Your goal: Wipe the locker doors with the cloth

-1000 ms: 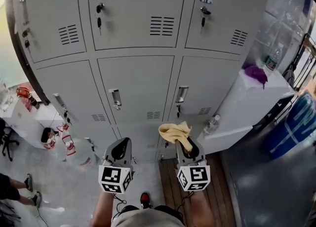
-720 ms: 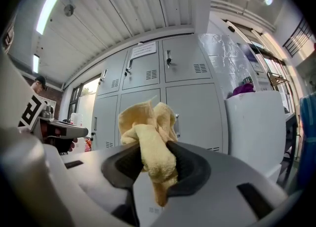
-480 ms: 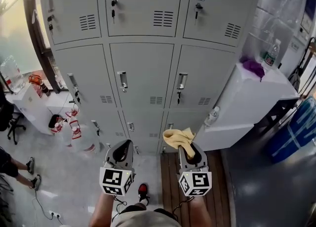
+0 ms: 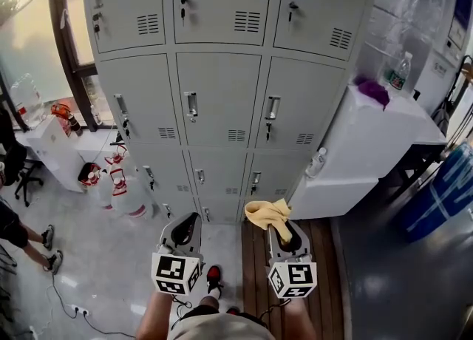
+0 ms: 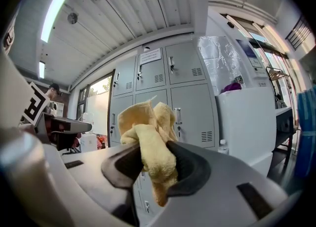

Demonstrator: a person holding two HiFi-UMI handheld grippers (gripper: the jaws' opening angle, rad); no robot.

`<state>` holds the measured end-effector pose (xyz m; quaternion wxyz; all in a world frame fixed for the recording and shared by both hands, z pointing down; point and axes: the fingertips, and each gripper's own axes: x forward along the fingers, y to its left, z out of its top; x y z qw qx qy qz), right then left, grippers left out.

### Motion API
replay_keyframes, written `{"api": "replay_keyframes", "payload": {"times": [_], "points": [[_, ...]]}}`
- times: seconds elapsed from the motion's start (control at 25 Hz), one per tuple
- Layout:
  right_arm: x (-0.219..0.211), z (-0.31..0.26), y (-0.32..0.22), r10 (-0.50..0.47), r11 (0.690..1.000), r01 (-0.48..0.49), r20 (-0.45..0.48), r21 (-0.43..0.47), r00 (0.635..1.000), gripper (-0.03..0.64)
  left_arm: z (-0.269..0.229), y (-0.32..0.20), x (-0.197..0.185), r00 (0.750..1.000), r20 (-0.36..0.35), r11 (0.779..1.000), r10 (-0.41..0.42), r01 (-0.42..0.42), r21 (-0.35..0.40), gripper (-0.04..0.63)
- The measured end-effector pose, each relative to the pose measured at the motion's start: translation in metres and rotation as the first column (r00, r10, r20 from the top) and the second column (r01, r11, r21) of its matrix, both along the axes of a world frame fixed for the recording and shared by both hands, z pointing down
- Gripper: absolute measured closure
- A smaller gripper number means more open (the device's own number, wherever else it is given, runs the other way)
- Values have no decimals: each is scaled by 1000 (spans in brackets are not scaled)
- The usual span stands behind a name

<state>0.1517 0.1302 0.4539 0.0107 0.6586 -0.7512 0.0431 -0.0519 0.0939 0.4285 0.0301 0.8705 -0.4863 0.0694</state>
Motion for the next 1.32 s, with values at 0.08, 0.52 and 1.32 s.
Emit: {"api": "replay_keyframes", "payload": {"times": [0.08,0.52,1.32], "points": [[1,1,7,3,1000,-3,3,-3,1000,483,1,7,-1,1000,-2,1000,-3,3,0,572],[2,-2,22,-2,1000,2,-13,6,1000,486,-4,21,4,1000,-9,1000,-2,2,15,572],[2,-3,12,-17,1000,17,-13,4,1000,486,-7,13,6,1000,-9,1000,-9,9,15,572]]}}
